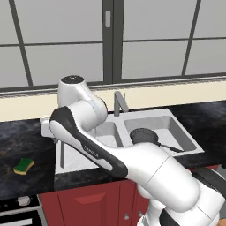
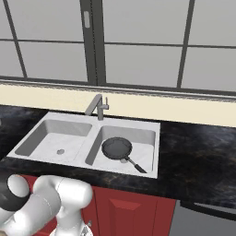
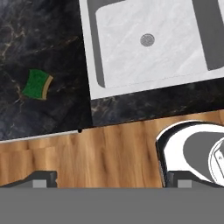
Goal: Pick the pan and sponge and place them into the sink. Then turn on the water.
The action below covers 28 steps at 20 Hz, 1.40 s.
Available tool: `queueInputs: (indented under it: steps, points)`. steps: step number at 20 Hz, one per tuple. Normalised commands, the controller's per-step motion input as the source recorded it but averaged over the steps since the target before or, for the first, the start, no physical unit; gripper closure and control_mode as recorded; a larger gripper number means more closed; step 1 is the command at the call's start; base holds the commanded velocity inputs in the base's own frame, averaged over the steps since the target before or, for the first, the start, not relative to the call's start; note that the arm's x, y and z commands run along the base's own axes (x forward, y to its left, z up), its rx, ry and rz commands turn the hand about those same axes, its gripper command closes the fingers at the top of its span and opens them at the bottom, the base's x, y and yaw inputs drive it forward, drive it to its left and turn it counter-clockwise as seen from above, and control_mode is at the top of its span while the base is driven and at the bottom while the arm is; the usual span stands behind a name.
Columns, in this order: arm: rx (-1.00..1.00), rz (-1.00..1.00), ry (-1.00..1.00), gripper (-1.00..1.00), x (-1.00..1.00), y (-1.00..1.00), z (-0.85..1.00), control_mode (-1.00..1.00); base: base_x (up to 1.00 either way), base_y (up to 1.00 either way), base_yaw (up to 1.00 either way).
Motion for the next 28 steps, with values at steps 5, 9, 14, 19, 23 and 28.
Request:
queueInputs:
  steps: [5,9,14,19,23,28]
  points:
    - [-0.03,-0.03,0.01,-1.00,0.10,0.42,-0.17,-1.00,0.00,0.00,0.00]
    - [0.00,0.01,0.01,-1.00,0.23,0.25,-0.19,-1.00,0.00,0.00,0.00]
    - [0.03,0.03,0.02,-1.00,0.29,0.15,-0.12,-1.00,0.00,0.00,0.00]
    - [0.00,0.04,0.04,-1.00,0.23,0.27,-0.26,-1.00,0.00,0.00,0.00]
    - [-0.05,0.05,0.03,-1.00,0.24,0.30,-0.25,-1.00,0.00,0.00,0.00]
    - [-0.05,0.04,0.03,-1.00,0.21,0.28,-0.23,-1.00,0.00,0.00,0.00]
